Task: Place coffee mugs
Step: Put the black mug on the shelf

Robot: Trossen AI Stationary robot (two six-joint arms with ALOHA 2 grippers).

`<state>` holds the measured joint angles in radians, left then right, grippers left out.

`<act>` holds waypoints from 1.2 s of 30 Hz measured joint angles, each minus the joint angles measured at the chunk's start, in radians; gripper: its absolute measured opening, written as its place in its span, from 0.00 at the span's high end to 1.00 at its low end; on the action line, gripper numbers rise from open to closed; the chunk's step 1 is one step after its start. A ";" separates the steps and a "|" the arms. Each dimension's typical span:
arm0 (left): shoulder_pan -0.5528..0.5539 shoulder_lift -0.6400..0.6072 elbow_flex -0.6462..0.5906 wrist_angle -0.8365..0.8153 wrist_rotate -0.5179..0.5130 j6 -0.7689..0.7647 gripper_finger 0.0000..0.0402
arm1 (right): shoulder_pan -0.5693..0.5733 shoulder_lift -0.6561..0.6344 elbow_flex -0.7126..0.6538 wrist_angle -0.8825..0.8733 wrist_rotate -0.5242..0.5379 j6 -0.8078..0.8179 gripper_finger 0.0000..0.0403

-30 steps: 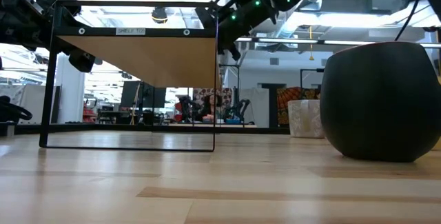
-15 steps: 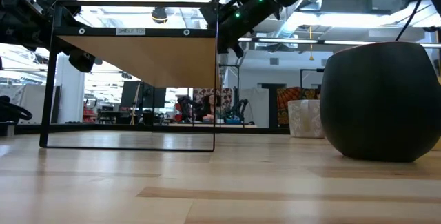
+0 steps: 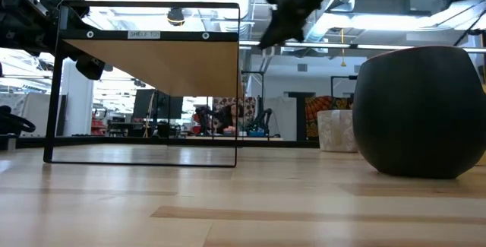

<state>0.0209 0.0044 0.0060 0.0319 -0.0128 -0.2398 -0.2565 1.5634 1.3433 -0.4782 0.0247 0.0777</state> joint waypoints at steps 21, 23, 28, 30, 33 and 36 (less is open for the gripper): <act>0.008 0.037 0.069 0.425 -0.328 -0.341 0.99 | 0.234 -0.387 -0.223 0.054 0.296 0.334 0.95; 0.024 0.089 0.159 0.358 -0.333 -0.321 0.97 | 0.236 -0.387 -0.223 0.052 0.297 0.336 0.95; 0.098 0.353 0.469 0.046 -0.332 -0.248 0.84 | 0.214 -0.367 -0.223 0.056 0.298 0.335 0.95; 0.147 0.474 0.616 -0.085 -0.338 -0.199 0.76 | 0.205 -0.360 -0.223 0.058 0.296 0.334 0.95; 0.248 0.655 0.832 -0.291 -0.325 -0.115 0.66 | 0.199 -0.350 -0.223 0.057 0.294 0.328 0.94; 0.388 0.843 1.045 -0.487 -0.178 0.000 0.59 | 0.205 -0.352 -0.223 0.063 0.292 0.309 0.94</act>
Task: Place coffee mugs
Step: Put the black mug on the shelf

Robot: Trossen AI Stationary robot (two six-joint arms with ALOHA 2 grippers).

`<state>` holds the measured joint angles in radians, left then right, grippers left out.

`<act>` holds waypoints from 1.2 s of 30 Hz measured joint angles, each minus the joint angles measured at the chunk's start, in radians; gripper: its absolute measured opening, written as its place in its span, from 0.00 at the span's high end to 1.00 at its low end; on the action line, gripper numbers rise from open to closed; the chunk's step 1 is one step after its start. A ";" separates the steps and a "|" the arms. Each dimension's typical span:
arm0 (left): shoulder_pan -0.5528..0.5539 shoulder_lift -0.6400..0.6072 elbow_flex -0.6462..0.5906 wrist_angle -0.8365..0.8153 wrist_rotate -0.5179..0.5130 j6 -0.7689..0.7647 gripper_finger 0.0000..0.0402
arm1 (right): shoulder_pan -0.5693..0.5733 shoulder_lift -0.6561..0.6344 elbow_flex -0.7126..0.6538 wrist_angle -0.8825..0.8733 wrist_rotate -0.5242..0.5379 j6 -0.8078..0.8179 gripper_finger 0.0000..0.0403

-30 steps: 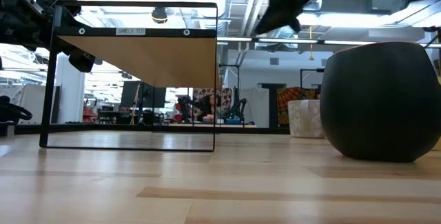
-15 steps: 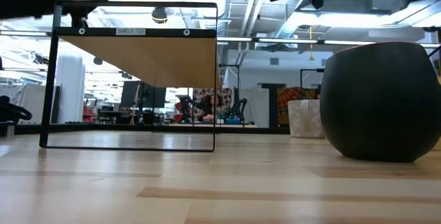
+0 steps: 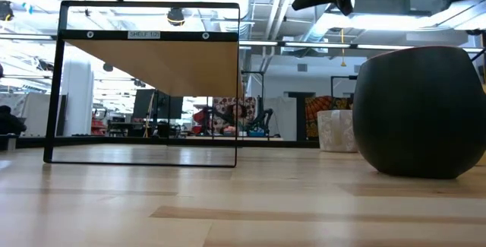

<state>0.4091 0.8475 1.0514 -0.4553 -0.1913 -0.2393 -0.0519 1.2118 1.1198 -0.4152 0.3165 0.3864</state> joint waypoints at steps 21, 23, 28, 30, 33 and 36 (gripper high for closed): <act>0.480 0.850 0.903 -0.784 0.620 0.305 0.52 | 0.026 0.000 0.000 -0.017 -0.007 -0.002 0.94; 0.480 0.857 0.903 -0.791 0.608 0.315 0.52 | 0.026 0.000 0.000 -0.019 -0.007 -0.002 0.94; 0.479 0.857 0.896 -0.801 0.565 0.352 0.52 | 0.025 0.000 0.000 -0.019 -0.006 -0.002 0.94; 0.479 0.857 0.896 -0.806 0.552 0.353 0.52 | 0.025 0.000 0.000 -0.018 -0.006 -0.002 0.94; 0.479 0.857 0.896 -0.827 0.555 0.361 0.52 | 0.025 0.000 0.000 -0.018 -0.006 -0.002 0.94; 0.476 0.857 0.896 -0.840 0.580 0.378 0.52 | 0.025 0.000 0.000 -0.018 -0.006 -0.002 0.94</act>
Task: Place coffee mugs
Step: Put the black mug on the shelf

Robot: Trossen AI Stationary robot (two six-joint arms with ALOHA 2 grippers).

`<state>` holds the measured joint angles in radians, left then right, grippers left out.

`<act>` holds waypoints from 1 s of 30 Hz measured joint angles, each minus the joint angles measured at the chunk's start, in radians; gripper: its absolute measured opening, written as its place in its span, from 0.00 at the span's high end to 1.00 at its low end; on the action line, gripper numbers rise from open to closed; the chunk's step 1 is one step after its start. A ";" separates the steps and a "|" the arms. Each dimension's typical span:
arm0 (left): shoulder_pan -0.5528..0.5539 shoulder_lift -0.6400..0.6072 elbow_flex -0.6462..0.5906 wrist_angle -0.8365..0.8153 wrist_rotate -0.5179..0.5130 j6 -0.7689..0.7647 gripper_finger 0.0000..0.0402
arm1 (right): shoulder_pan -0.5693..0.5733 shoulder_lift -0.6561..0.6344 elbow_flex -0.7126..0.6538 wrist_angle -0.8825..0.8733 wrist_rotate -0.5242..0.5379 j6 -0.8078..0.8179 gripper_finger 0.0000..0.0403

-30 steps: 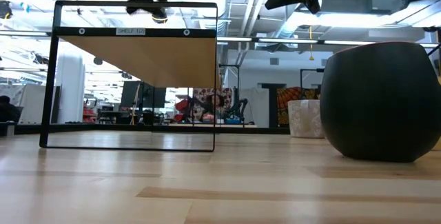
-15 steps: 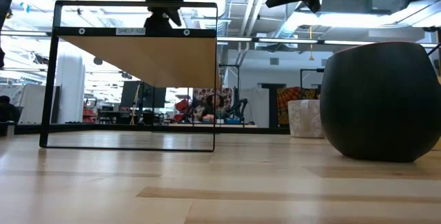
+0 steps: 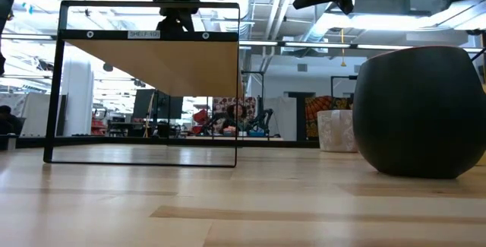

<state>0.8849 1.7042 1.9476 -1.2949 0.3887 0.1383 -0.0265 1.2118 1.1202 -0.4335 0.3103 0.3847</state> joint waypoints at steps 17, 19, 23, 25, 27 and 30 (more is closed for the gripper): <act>-0.023 0.059 -0.001 -0.016 -0.026 0.037 0.52 | 0.000 0.000 0.000 0.002 -0.001 0.000 0.94; -0.024 0.061 -0.001 -0.017 -0.020 0.036 0.52 | 0.000 0.000 0.000 0.002 -0.001 0.000 0.94; -0.024 0.061 -0.001 -0.025 -0.024 0.034 0.54 | 0.000 0.000 0.000 0.004 -0.001 0.000 0.94; -0.024 0.061 0.000 -0.042 -0.024 0.041 0.59 | 0.000 0.000 0.000 0.008 -0.001 0.000 0.94; -0.029 0.061 0.000 -0.059 -0.026 0.043 0.67 | 0.000 0.000 0.000 0.008 -0.001 0.000 0.94; -0.043 0.059 0.000 -0.059 -0.036 0.040 0.83 | 0.000 0.000 0.000 0.009 -0.001 0.000 0.94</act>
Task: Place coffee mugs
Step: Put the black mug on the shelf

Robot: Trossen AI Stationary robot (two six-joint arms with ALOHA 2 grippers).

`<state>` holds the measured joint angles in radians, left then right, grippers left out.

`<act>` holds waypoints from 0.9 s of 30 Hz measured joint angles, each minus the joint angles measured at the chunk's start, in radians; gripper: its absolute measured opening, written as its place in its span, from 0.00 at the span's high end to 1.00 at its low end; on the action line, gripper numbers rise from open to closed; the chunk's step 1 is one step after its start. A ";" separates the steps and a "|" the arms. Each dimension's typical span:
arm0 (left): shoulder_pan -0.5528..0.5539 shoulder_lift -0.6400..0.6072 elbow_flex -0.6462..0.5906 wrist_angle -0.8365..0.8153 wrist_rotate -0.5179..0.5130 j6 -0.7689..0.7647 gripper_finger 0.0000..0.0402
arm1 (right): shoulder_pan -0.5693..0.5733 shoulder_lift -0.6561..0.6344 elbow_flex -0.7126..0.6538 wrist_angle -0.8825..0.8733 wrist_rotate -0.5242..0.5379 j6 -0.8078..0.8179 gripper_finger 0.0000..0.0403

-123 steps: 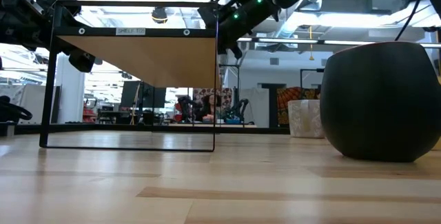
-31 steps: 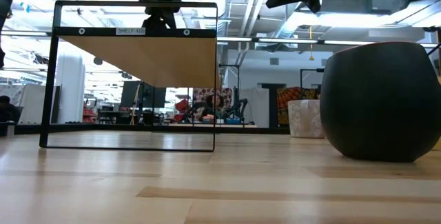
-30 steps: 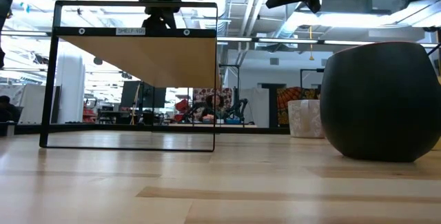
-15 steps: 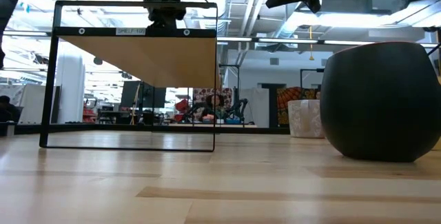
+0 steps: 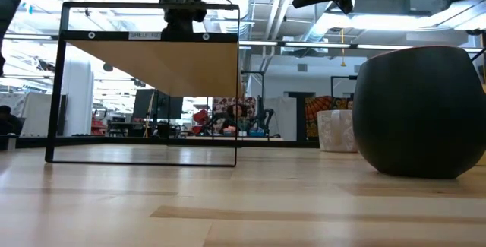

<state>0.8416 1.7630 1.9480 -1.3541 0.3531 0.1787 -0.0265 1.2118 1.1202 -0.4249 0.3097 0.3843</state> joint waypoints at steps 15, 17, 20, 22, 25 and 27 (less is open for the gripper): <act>-0.107 -0.001 0.052 -0.065 -0.203 -0.003 0.99 | 0.000 0.000 0.000 0.015 0.001 -0.002 0.94; -0.118 0.001 0.053 -0.079 -0.225 -0.003 0.99 | 0.000 0.000 0.000 0.015 0.001 -0.003 0.94; -0.127 0.006 0.050 -0.067 -0.279 -0.003 1.00 | 0.000 0.000 0.000 0.015 0.001 -0.003 0.94; -0.131 0.005 0.034 -0.044 -0.297 -0.003 1.00 | 0.000 0.000 0.000 0.015 0.001 -0.003 0.94; -0.131 0.006 0.013 -0.041 -0.280 -0.003 1.00 | 0.000 0.000 0.000 0.015 0.001 -0.003 0.94; -0.131 0.006 -0.004 -0.042 -0.281 -0.004 1.00 | 0.000 0.000 0.000 0.015 0.002 -0.003 0.94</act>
<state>0.7105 1.7687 1.9441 -1.3958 0.0719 0.1747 -0.0265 1.2118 1.1206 -0.4103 0.3115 0.3809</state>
